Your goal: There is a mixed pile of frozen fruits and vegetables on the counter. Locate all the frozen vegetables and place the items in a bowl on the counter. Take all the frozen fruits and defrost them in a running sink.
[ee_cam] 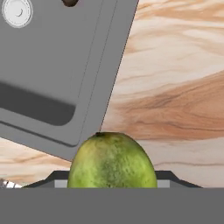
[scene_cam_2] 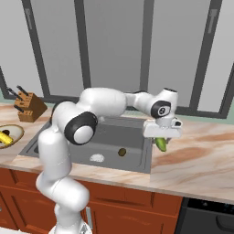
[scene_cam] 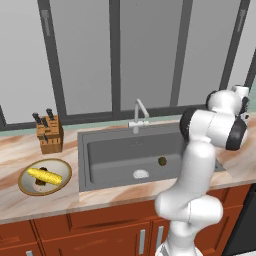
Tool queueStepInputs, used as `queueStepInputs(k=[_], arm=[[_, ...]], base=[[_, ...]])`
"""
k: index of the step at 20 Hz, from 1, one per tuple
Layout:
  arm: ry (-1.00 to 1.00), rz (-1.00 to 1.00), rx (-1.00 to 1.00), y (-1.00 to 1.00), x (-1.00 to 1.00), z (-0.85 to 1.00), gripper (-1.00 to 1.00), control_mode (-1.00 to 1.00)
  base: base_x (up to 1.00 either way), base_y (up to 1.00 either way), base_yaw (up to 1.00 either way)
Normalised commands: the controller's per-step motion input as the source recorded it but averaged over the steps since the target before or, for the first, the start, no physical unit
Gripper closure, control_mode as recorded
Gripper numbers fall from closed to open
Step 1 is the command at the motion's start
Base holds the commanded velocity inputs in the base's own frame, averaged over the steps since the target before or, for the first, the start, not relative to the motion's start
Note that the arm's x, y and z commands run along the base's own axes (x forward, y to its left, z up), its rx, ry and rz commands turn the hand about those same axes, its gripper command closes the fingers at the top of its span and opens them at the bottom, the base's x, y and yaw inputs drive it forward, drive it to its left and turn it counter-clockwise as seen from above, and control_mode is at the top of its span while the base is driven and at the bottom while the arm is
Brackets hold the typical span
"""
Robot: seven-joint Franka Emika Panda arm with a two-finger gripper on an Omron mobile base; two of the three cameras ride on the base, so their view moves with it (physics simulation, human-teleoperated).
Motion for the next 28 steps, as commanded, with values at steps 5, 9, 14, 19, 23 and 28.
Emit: queueStepInputs(k=[5,9,14,19,23,28], arm=[[-0.17,-0.13,0.00,0.80,0.00,0.11,1.00,-1.00],[0.00,-0.14,-0.04,0.84,0.05,0.00,1.00,-1.00],[0.00,-0.14,-0.05,0.83,0.22,-0.04,1.00,-1.00],[0.02,-0.16,-0.13,0.65,0.53,-0.28,1.00,-1.00],[-0.01,-0.13,-0.22,0.27,0.53,-0.56,1.00,-1.00],[0.10,-0.09,-0.09,-0.06,0.52,-0.57,1.00,-1.00]], base=[[0.00,0.00,0.00],[0.00,0.00,0.00],[0.00,0.00,0.00],[0.00,0.00,0.00],[0.00,0.00,0.00],[0.00,0.00,0.00]])
